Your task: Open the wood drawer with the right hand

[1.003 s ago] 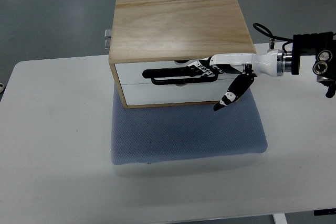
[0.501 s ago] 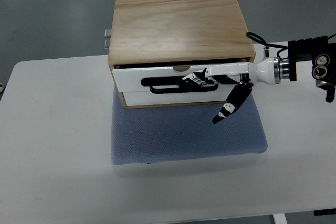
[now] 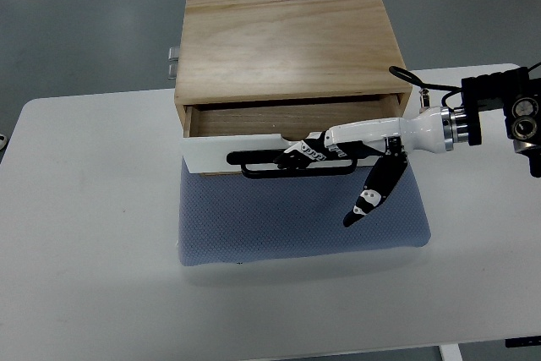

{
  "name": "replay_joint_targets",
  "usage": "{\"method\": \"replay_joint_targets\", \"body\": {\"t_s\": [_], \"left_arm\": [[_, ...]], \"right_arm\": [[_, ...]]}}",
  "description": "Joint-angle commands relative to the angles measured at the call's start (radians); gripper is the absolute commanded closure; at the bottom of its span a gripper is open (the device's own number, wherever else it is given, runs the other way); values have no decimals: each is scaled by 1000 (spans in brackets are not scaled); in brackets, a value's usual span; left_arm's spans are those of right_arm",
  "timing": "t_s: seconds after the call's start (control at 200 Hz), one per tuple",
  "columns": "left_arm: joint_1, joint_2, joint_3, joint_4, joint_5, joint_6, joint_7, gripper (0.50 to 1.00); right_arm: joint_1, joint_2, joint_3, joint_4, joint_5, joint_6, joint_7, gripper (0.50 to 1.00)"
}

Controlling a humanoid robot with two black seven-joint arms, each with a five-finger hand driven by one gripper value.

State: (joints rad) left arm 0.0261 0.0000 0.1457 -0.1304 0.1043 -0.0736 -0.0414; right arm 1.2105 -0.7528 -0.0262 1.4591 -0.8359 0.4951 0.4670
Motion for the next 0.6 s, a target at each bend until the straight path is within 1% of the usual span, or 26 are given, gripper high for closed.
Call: {"method": "replay_joint_targets", "body": {"t_s": [0.0, 0.281, 0.506, 0.581, 0.596], "left_arm": [[0, 0, 0, 0, 0, 0, 0, 500], [0, 0, 0, 0, 0, 0, 0, 500], [0, 0, 0, 0, 0, 0, 0, 500], [0, 0, 0, 0, 0, 0, 0, 500], [0, 0, 0, 0, 0, 0, 0, 500]], "right_arm": [[0, -10, 0, 33, 0, 0, -1, 548], [4, -57, 6, 99, 1, 11, -1, 548], [23, -69, 34, 101, 14, 14, -1, 548], [23, -86, 61, 103, 21, 36, -1, 548], [23, -92, 71, 101, 27, 51, -2, 548]]}}
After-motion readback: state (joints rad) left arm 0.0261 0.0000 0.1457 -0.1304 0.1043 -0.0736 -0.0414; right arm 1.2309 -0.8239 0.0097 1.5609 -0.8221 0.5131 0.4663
